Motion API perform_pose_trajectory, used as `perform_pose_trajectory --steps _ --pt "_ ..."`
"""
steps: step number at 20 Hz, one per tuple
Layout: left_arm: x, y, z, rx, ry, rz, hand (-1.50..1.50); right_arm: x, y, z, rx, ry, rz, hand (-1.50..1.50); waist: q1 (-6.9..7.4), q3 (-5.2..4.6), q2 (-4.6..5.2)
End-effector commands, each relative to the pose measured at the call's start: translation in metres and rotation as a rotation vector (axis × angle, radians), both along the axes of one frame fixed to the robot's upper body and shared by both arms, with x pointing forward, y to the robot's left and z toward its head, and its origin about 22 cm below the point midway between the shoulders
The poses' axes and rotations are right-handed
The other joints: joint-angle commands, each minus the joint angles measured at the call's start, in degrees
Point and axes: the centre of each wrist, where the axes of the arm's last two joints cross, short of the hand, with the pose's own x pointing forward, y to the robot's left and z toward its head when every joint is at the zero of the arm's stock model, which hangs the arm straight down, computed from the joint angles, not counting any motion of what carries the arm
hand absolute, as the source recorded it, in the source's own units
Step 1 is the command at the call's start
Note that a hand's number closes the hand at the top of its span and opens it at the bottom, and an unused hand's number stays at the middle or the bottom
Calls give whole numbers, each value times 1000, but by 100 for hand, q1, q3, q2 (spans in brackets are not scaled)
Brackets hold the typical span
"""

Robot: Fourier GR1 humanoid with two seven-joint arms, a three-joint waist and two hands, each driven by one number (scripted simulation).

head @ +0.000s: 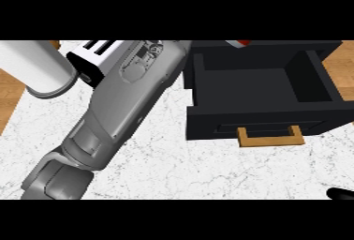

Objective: Pick up the can, place it into the drawer and close the drawer

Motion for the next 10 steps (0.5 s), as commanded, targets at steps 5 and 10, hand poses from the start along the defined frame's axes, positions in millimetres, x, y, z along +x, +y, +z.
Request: perform_pose_trajectory --steps 5,10 --pt "4 -23 16 41 -7 19 150 17 10 -4 0 -5 51 -150 -145 6 51" --pt "9 -26 13 82 9 46 150 14 9 1 -1 -30 19 -150 -239 9 68"
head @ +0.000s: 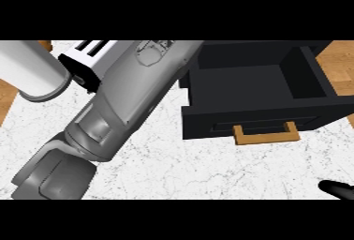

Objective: Pick up the can, place it into the drawer and close the drawer

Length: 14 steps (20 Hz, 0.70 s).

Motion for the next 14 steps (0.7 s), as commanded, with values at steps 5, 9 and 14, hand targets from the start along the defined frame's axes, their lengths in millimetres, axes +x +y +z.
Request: perform_pose_trajectory --steps 5,9,14 --pt "4 -8 8 34 -16 124 -150 14 4 7 -15 -11 27 -150 -158 7 61" --pt "4 -7 -3 27 -18 147 -150 17 -6 9 -14 -3 50 -150 -180 9 35" --pt "5 -7 -4 22 -25 203 -150 15 -2 18 -109 -23 31 -150 -232 9 51"
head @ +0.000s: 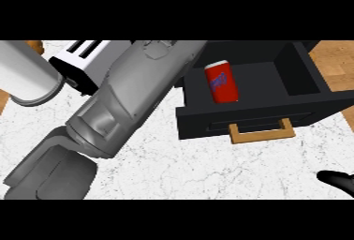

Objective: Pick up the can, place it into the drawer and close the drawer

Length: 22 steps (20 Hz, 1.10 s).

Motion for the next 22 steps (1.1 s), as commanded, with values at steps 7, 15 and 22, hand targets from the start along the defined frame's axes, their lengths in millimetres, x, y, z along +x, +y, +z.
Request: perform_pose_trajectory --steps 7,15,22 --pt "2 0 7 -64 -2 18 -150 13 16 16 -252 -88 30 -150 39 -5 75" --pt "1 1 3 -136 1 34 -150 46 39 9 -529 -103 13 -150 158 -7 48" --pt "3 -1 12 -117 -36 40 -150 82 54 -12 -746 -82 4 -150 343 -7 28"
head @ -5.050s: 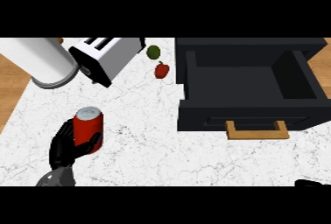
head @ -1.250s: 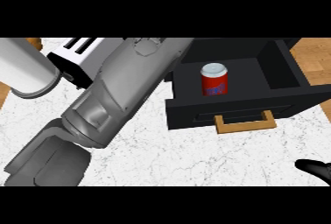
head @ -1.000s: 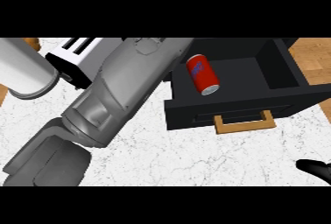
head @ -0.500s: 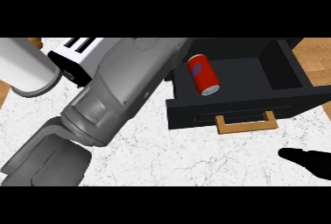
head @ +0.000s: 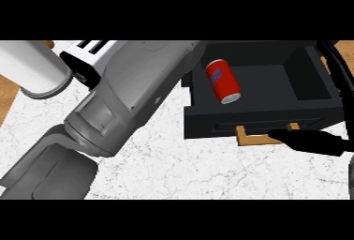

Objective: Pick up the can, place it into the drawer and close the drawer

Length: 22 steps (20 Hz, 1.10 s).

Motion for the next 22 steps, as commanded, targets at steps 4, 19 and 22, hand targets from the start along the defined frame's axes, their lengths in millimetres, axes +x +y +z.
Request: perform_pose_trajectory --steps 4,19,22 --pt "2 2 13 24 -21 -7 -150 40 25 -36 -200 32 -29 -150 199 -4 -39" --pt "19 49 -3 13 -8 17 -150 124 53 -115 -406 10 -150 -150 547 -7 -97" --pt "17 49 2 20 0 22 -150 140 58 -117 -424 -10 -184 -150 529 -6 -97"
